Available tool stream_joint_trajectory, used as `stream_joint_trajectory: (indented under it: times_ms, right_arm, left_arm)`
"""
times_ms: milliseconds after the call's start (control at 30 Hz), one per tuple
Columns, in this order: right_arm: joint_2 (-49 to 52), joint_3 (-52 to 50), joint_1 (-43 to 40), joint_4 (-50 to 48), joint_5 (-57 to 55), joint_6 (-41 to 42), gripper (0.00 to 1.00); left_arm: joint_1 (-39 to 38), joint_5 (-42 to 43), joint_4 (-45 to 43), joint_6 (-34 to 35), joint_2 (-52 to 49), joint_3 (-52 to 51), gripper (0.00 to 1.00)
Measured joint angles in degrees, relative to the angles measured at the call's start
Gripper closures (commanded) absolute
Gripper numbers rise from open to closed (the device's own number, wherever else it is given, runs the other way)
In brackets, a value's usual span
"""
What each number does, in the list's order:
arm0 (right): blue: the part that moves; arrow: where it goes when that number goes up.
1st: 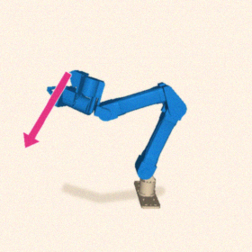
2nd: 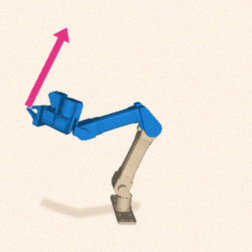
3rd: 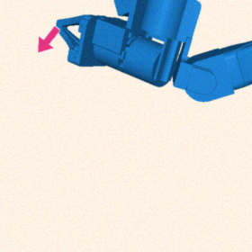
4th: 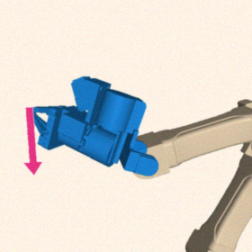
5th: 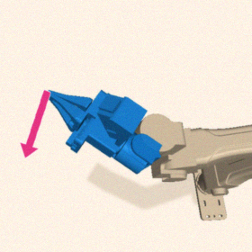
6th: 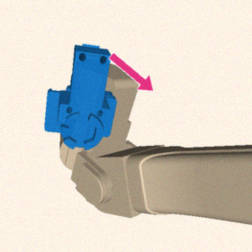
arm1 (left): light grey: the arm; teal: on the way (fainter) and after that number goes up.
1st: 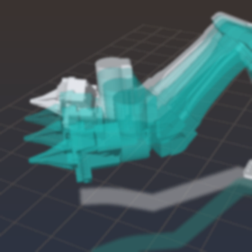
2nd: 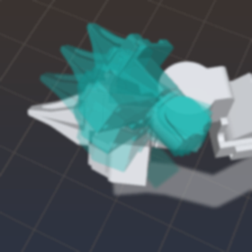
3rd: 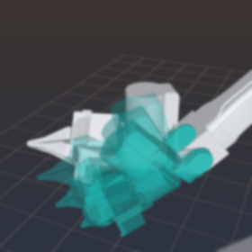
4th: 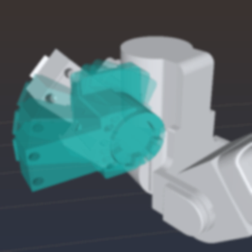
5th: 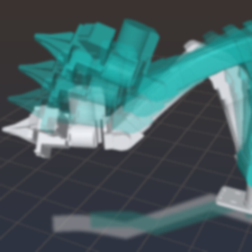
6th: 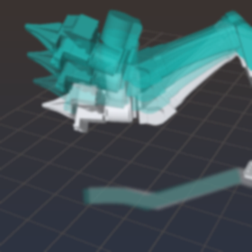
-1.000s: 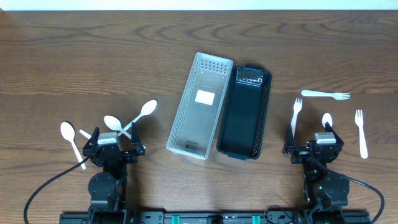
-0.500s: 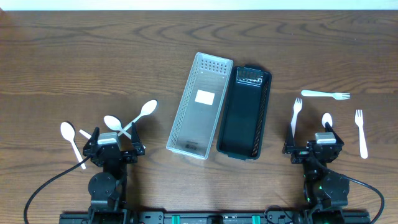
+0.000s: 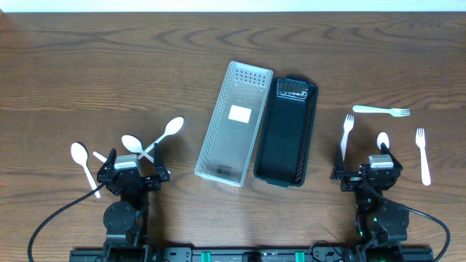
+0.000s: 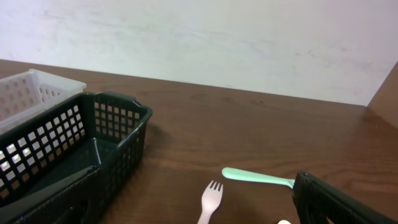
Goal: Pack container
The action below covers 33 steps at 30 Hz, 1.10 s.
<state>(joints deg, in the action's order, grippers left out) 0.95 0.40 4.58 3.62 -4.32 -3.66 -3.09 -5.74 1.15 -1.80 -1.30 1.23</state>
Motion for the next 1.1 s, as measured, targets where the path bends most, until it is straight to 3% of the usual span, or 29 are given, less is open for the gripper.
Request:
stream_joint_trajectory:
  times_ms: [467,800,933,1100]
  right_arm:
    - [0.0,0.0,0.0,0.0,0.1,0.1,0.01]
    - [0.7,0.2,0.0,0.6,2.4,8.8,0.01]
    - [5.0,3.5,0.0,3.7,4.4,10.6,0.01]
    - [16.3,16.1,0.0,8.9,5.4,11.3,0.01]
  left_arm:
    - [0.0,0.0,0.0,0.0,0.0,0.0,0.02]
    - [-0.1,0.0,3.7,5.1,-0.5,1.9,0.02]
    - [-0.2,0.0,11.6,7.0,-5.9,10.1,0.02]
    - [-0.3,-0.3,22.1,9.7,-19.4,28.0,0.02]
